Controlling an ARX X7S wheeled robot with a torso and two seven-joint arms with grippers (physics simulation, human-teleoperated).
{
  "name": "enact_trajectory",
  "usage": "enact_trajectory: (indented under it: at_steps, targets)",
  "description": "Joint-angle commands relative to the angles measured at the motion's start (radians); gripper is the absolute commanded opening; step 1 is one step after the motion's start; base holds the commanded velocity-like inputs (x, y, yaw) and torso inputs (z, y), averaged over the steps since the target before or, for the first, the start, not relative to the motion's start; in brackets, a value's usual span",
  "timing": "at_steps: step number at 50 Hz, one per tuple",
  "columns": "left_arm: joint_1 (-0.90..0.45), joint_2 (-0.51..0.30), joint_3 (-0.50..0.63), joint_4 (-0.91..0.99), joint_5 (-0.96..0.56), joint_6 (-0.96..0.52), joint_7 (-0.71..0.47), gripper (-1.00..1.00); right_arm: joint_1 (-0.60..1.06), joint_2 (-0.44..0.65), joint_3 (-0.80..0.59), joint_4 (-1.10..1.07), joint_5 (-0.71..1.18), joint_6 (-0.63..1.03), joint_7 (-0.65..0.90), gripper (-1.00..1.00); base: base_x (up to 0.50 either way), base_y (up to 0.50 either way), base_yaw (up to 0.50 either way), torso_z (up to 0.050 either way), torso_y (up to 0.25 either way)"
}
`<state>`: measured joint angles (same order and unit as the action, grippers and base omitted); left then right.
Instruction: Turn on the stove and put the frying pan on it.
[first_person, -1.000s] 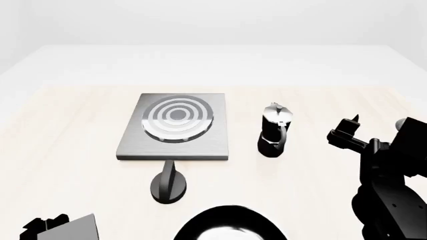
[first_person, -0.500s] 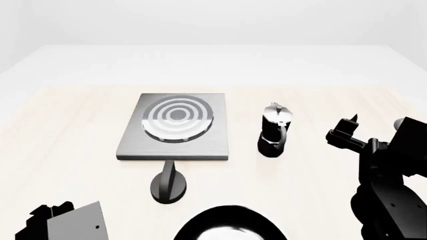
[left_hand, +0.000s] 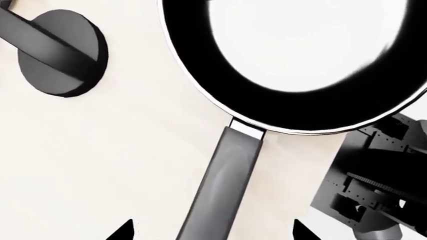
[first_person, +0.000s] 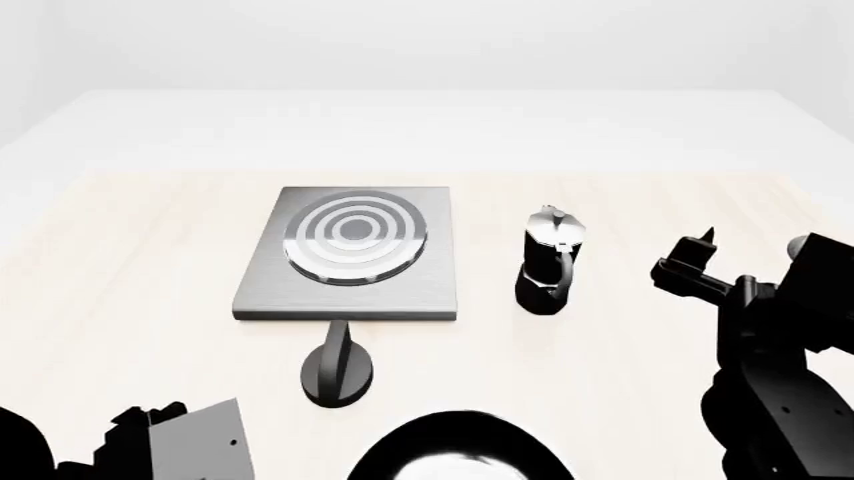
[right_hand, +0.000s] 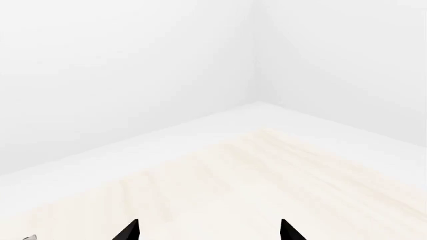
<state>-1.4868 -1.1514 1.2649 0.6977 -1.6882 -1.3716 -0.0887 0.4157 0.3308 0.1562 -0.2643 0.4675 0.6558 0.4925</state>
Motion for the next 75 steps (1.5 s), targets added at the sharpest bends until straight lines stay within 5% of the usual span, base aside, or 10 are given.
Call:
enact_trajectory:
  at_steps: [1,64,65,75]
  targets:
    - [0.077,0.019,0.023,-0.014,0.148,0.046,0.102,1.0,0.003,0.003,-0.001,-0.009,0.006,0.008,0.005,1.0,0.0,0.0,0.0,0.0,0.0]
    - [0.386,0.194,0.246,-0.359,0.623,0.367,0.492,1.0,-0.008,0.013,-0.006,-0.023,0.023,-0.009,0.014,1.0,0.0,0.0,0.0,0.0,0.0]
    - [0.387,0.192,0.243,-0.359,0.621,0.369,0.486,-1.0,-0.008,0.013,-0.006,-0.022,0.022,-0.01,0.014,1.0,0.0,0.0,0.0,0.0,0.0]
    - [0.39,0.177,0.24,-0.336,0.595,0.361,0.477,-1.0,-0.008,0.013,-0.007,-0.023,0.025,-0.01,0.017,1.0,0.0,0.0,0.0,-0.001,0.0]
